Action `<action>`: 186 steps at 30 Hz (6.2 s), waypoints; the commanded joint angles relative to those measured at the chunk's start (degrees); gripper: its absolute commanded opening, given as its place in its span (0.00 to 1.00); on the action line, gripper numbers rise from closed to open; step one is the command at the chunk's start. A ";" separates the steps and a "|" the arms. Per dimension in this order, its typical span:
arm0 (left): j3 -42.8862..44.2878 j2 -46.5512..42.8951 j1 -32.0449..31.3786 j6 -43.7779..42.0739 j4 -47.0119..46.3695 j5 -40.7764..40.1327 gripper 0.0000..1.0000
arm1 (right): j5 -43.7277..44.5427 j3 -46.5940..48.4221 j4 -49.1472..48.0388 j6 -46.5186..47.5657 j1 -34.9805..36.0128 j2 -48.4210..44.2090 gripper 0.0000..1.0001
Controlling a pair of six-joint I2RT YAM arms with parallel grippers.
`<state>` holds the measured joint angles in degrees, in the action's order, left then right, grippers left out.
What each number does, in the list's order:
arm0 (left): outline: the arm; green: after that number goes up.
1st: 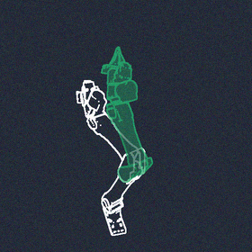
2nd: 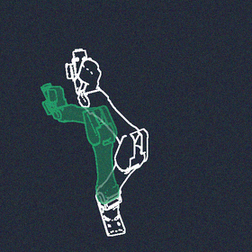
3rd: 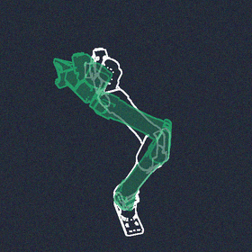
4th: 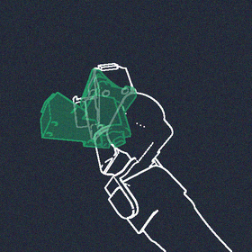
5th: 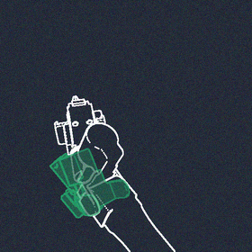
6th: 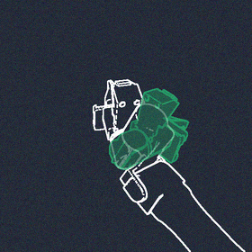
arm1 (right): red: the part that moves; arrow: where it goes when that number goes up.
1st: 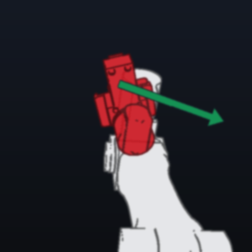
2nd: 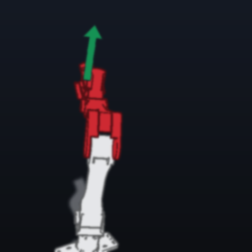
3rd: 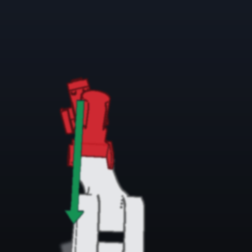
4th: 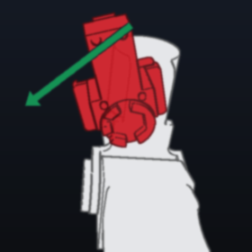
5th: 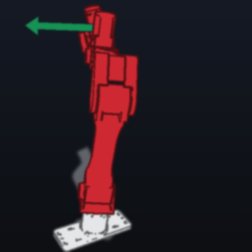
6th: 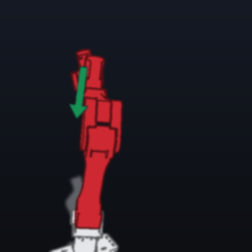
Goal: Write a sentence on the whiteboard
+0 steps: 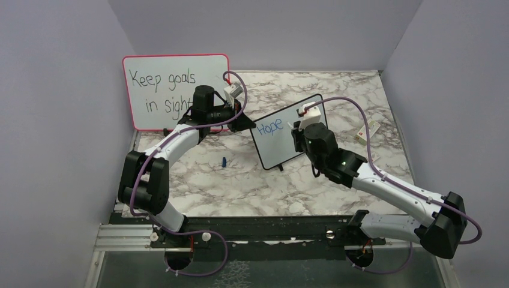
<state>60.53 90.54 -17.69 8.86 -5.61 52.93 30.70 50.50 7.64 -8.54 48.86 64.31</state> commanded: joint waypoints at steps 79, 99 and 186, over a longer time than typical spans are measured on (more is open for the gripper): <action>1.17 1.30 -0.06 -2.45 4.55 0.60 0.00 | -12.59 2.95 -3.84 5.55 -10.06 5.44 0.01; 1.25 1.04 -0.07 -2.47 4.64 0.34 0.00 | -13.95 -2.12 2.56 2.42 -10.10 2.77 0.01; 1.44 1.41 -0.06 -2.62 5.34 0.05 0.00 | -10.57 2.10 -4.37 6.61 -11.68 3.07 0.01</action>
<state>61.41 90.78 -17.69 8.47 -3.75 52.90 20.58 51.37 4.43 -2.63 37.67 67.70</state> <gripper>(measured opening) 0.021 0.156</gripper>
